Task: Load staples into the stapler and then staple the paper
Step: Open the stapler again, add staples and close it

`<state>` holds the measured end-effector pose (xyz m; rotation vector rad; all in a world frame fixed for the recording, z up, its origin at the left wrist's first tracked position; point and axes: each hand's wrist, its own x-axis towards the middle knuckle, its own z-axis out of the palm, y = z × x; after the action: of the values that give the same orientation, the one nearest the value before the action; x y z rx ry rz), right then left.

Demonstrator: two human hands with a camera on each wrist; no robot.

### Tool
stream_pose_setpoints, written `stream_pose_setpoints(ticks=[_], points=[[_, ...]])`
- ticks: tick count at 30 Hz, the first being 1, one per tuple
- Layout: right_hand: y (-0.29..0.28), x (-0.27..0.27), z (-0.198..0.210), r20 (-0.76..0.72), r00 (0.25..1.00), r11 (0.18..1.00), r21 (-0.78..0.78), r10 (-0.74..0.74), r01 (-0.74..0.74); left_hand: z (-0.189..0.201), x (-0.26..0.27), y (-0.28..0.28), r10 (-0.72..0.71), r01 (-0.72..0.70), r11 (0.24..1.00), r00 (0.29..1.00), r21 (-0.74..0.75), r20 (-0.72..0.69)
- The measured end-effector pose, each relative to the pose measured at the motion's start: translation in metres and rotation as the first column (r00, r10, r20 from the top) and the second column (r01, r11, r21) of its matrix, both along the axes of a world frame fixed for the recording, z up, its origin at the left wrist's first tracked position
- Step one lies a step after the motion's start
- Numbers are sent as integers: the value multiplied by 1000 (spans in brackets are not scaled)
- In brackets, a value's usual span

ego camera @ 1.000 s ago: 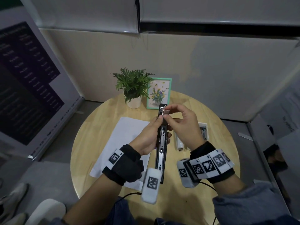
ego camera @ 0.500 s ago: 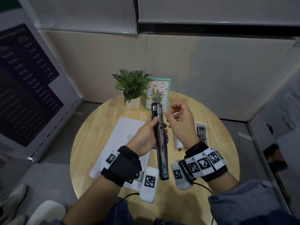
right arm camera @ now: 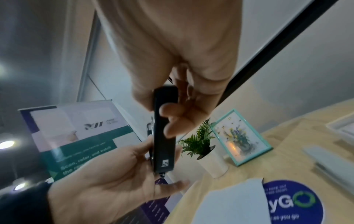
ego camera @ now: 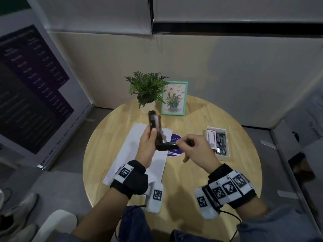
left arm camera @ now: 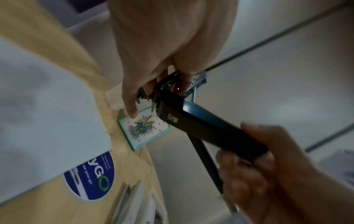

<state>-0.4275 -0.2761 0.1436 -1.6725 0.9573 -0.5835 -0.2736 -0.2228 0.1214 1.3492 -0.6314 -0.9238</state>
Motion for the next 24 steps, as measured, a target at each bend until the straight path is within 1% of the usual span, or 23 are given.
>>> stream_pose_setpoints(ticks=[1, 2, 3, 5, 7, 9, 10, 11, 13, 15, 16, 17, 19, 20, 21, 22, 24], points=[[-2, 2, 0, 42, 998, 999, 1, -50, 50, -1, -3, 3, -40, 40, 999, 996, 2, 77], [-4, 5, 0, 92, 991, 995, 12, -97, 96, -2, -5, 6, -66, 65, 998, 991, 13, 113], [-6, 8, -1, 150, 979, 991, 30, -137, 134, -3, -8, 8, -85, 82, 996, 990, 28, 112], [-8, 14, -2, 234, 957, 985, 46, -170, 164, 0, -16, 10, -154, 153, 988, 987, 36, 34], [-4, 18, -4, 222, 964, 989, 64, -147, 136, 4, -25, 10, -256, 257, 966, 965, 18, -51], [0, 18, -5, 187, 970, 978, 172, -152, 120, 6, -29, 11, -337, 339, 940, 940, 33, -56], [1, 19, -6, 184, 966, 957, 258, -182, 131, 6, -30, 11, -374, 376, 925, 927, 52, -41], [4, 19, -4, 197, 953, 919, 365, -231, 147, 7, -29, 11, -417, 418, 905, 908, 74, -30], [3, 22, -6, 175, 920, 818, 537, -350, 208, 6, -22, 12, -521, 518, 844, 853, 136, -18], [2, 24, -10, 139, 884, 738, 616, -445, 275, 1, -6, 10, -600, 572, 784, 798, 241, 58], [2, 25, -13, 136, 865, 710, 638, -483, 297, -4, 5, 8, -606, 553, 778, 786, 300, 123], [2, 25, -15, 125, 848, 683, 658, -515, 317, -12, 21, 7, -578, 493, 795, 792, 353, 196], [4, 24, -20, 67, 826, 642, 665, -560, 382, -38, 60, 6, -429, 261, 855, 842, 448, 328], [4, 23, -23, 31, 821, 637, 648, -570, 418, -55, 82, 6, -347, 125, 859, 855, 496, 385], [5, 23, -25, -4, 823, 643, 621, -569, 447, -72, 104, 6, -292, 7, 835, 853, 551, 432], [5, 22, -30, -35, 825, 657, 586, -564, 474, -87, 123, 6, -282, -77, 783, 841, 618, 462], [6, 22, -35, -77, 823, 683, 517, -563, 516, -112, 151, 0, -337, -170, 672, 797, 721, 502]])
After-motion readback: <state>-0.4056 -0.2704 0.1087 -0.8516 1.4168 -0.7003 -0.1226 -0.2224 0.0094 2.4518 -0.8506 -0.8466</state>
